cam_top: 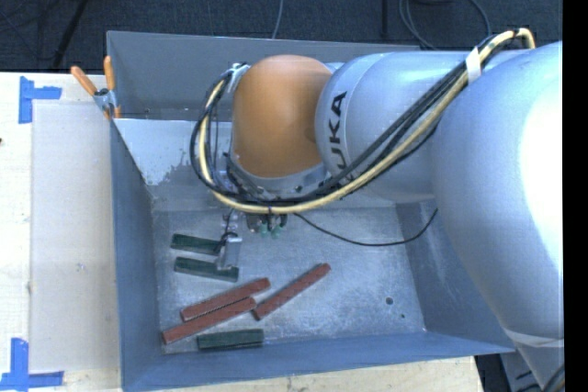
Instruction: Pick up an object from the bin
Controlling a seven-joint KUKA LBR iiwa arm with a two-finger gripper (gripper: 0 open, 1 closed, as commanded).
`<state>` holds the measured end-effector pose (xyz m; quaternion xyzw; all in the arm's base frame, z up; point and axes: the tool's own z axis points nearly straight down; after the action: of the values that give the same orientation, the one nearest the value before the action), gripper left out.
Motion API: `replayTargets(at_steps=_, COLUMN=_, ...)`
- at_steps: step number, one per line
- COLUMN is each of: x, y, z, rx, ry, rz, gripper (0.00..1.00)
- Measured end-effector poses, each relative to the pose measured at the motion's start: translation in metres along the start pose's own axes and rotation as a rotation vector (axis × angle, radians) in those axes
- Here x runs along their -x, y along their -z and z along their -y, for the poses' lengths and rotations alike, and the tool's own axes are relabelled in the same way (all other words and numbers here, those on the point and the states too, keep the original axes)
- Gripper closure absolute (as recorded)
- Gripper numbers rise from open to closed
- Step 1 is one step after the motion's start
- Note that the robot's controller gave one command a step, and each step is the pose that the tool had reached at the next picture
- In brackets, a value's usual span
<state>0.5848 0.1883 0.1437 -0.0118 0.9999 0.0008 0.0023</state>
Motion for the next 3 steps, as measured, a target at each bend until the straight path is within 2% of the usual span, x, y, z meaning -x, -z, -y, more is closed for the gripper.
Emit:
replayTargets(at_steps=1, x=-0.015, y=-0.011, z=-0.026, rx=-0.003, ry=-0.053, rz=-0.010, gripper=0.00)
replayTargets(at_steps=2, x=-0.009, y=-0.002, z=-0.019, rx=-0.002, ry=-0.023, rz=-0.004, gripper=0.00)
replayTargets(at_steps=3, x=-0.008, y=-0.076, z=-0.015, rx=-0.002, ry=-0.088, rz=-0.008, gripper=0.00)
